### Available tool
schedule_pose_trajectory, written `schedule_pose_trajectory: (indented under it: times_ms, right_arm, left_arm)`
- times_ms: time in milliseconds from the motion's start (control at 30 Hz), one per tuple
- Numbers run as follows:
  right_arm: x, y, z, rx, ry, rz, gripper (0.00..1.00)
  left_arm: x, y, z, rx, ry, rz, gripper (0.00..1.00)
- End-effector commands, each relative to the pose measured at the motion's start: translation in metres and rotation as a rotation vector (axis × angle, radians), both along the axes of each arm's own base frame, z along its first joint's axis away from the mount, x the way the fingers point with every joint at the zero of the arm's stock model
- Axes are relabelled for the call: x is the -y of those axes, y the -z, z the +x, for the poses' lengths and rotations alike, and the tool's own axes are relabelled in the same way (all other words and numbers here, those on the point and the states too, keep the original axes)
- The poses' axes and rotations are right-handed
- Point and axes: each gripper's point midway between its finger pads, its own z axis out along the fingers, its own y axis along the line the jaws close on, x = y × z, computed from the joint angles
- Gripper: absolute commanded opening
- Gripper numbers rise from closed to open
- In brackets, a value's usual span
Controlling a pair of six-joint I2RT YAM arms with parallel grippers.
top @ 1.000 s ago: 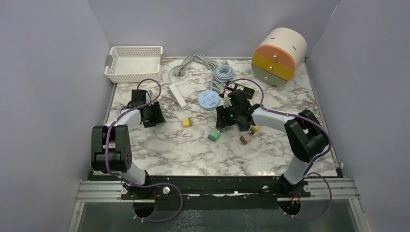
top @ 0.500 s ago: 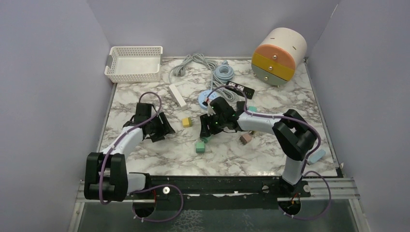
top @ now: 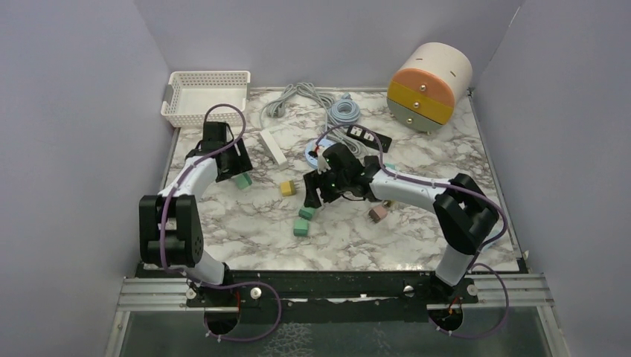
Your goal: Pull the plug off the socket
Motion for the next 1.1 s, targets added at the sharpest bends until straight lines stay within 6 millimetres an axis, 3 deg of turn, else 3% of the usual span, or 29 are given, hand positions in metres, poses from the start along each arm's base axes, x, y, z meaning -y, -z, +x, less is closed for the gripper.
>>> schedule_pose_trajectory:
  times_ms: [0, 233, 400, 600, 833, 933, 1067]
  right_arm:
    - [0.019, 0.027, -0.035, -0.093, -0.082, -0.043, 0.70]
    - [-0.002, 0.033, -0.043, -0.173, -0.135, 0.026, 0.69]
    - [-0.027, 0.037, -0.036, -0.188, -0.174, 0.051, 0.66]
    - [-0.074, 0.028, -0.018, -0.147, -0.230, 0.096, 0.63]
    - [-0.140, 0.000, 0.016, -0.086, -0.284, 0.185, 0.62]
    - [-0.140, -0.014, 0.022, -0.032, -0.298, 0.174, 0.65]
    - [-0.100, -0.009, 0.023, 0.076, -0.266, 0.050, 0.70]
  left_arm:
    - [-0.005, 0.021, 0.017, -0.044, 0.092, 0.072, 0.72]
    - [-0.011, 0.028, 0.025, -0.060, 0.106, 0.111, 0.72]
    - [-0.005, 0.044, 0.024, -0.100, 0.145, 0.086, 0.61]
    - [-0.003, 0.059, 0.017, -0.142, 0.165, 0.081, 0.48]
    - [0.000, 0.072, 0.005, -0.191, 0.175, 0.055, 0.45]
    - [0.003, 0.074, -0.003, -0.204, 0.182, 0.038, 0.43]
    - [0.013, 0.081, -0.019, -0.236, 0.188, -0.023, 0.42]
